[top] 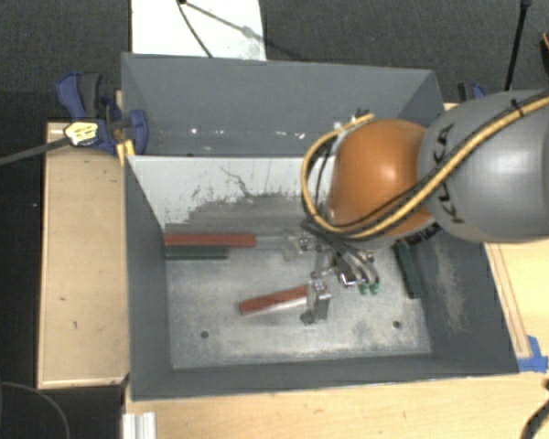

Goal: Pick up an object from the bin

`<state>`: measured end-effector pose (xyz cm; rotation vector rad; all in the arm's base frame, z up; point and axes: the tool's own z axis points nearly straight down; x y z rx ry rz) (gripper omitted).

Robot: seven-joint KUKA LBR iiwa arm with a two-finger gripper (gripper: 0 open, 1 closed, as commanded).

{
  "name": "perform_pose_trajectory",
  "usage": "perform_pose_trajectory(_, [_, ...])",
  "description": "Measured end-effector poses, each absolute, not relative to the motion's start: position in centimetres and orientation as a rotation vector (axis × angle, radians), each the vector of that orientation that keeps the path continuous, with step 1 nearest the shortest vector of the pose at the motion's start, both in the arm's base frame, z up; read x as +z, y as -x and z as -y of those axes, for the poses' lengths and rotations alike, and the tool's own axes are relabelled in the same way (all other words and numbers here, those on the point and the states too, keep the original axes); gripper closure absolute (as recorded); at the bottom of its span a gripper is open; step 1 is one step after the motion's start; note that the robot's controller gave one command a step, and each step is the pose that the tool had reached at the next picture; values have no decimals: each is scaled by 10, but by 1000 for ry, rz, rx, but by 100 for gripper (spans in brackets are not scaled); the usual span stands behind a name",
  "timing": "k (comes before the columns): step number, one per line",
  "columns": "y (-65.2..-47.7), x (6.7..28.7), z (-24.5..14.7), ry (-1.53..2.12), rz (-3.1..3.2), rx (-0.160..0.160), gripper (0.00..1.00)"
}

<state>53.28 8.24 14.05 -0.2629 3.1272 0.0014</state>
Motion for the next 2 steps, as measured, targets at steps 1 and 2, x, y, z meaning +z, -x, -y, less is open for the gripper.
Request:
perform_pose_trajectory(1, [-534, 127, -69, 335, -3125, 0, 0])
perform_pose_trajectory(2, [-529, 67, -75, 273, -3134, 2, 0])
